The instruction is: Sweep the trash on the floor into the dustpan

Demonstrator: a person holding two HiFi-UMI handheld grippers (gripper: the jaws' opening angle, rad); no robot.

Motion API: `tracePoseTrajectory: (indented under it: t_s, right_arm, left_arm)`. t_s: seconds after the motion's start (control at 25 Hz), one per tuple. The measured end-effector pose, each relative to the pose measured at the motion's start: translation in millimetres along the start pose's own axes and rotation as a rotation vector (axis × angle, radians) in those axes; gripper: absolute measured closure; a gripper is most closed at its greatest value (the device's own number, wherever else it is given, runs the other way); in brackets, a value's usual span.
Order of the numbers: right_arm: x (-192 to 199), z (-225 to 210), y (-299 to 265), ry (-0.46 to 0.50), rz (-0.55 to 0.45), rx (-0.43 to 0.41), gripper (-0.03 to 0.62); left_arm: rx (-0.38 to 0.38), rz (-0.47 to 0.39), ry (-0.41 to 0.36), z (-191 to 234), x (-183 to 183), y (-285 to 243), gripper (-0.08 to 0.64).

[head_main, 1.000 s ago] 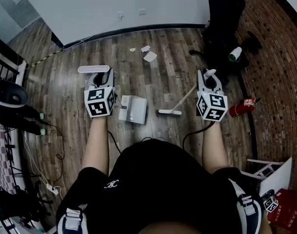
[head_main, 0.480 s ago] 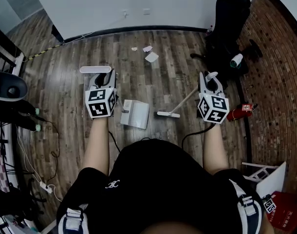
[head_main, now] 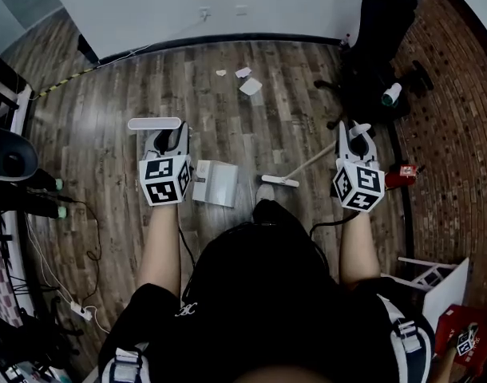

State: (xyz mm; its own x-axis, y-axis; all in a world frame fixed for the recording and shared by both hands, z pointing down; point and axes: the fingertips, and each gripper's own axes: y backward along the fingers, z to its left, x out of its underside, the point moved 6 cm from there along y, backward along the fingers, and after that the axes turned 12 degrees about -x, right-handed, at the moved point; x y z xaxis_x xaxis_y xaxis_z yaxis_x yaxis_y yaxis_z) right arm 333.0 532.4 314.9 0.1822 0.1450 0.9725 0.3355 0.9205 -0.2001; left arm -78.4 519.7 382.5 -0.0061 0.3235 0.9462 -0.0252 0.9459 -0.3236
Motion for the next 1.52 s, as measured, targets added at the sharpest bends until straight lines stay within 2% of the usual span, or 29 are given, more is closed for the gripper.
tracePoseTrajectory:
  t_s: [0.2, 0.4, 0.56, 0.84, 1.08, 1.24, 1.4, 1.52]
  right_arm:
    - [2, -14, -45, -0.022, -0.005, -0.002, 0.511]
    - [4, -52, -104, -0.063, 0.022, -0.048, 0.511]
    - [-8, -71, -149, -0.056, 0.019, -0.126, 0.511]
    - [-5, -114, -230, -0.030, 0.053, -0.235, 0.511]
    - [-13, -151, -302, -0.013, 0.062, -0.214, 0.512]
    - [-20, -162, -361, 0.003, 0.065, -0.185, 0.512]
    - [-16, -177, -421, 0.000, 0.100, -0.116, 0.512]
    - [-12, -196, -463, -0.037, 0.134, -0.006, 0.512]
  left_arm:
    - [-0.027, 0.030, -0.039, 8, -7, -47, 0.449]
    - [-0.079, 0.038, -0.066, 1, -35, -105, 0.451]
    - [-0.131, 0.047, -0.050, 3, -53, -144, 0.451]
    - [-0.229, 0.034, 0.027, 9, -87, -222, 0.451]
    - [-0.247, -0.038, 0.054, 27, -139, -299, 0.451]
    - [-0.262, -0.055, 0.060, 40, -159, -367, 0.451]
    - [-0.246, -0.036, 0.056, 54, -164, -444, 0.451]
    - [-0.217, 0.003, 0.068, 69, -163, -506, 0.451]
